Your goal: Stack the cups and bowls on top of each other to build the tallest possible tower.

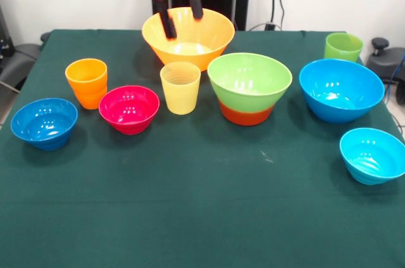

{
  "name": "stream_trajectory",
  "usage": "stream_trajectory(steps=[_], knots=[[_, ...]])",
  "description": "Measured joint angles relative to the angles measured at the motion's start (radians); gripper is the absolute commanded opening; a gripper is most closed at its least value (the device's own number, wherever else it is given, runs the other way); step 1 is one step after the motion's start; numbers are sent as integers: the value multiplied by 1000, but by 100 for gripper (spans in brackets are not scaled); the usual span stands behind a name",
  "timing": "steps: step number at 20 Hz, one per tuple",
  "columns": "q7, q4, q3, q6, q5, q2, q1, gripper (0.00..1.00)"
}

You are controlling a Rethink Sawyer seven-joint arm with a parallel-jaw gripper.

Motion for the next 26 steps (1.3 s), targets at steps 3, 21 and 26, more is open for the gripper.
stream_trajectory(steps=[3, 21, 26], knots=[[0, -2, 1, 66, 15, -74, 28, 100], [0, -2, 3, 83, 24, -149, 38, 100], [0, -2, 2, 83, 20, -149, 31, 100]])
